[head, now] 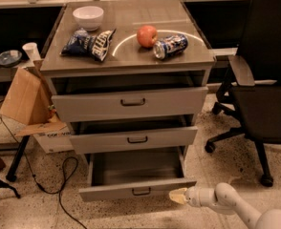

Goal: Close bottom drawer

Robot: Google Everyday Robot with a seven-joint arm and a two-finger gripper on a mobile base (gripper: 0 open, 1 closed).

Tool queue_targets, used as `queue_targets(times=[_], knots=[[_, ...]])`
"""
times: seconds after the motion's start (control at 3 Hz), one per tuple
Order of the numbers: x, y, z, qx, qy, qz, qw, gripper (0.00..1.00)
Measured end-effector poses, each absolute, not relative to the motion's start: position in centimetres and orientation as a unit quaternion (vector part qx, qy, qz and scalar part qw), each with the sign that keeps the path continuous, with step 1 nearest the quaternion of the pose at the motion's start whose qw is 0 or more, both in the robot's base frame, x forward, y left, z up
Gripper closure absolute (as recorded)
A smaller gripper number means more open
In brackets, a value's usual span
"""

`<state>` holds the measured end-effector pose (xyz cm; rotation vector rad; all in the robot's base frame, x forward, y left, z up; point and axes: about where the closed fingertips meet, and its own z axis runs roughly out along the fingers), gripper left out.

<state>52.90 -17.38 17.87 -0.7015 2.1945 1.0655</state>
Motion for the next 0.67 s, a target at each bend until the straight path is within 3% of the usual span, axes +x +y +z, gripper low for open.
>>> queue_targets(times=[0.33,0.67], knots=[[56.8,-15.2,19.8,-0.301,0.809,0.392,0.317,0.86],[57.9,-14.4,20.5,-0.313,0.804,0.39,0.322,0.62]])
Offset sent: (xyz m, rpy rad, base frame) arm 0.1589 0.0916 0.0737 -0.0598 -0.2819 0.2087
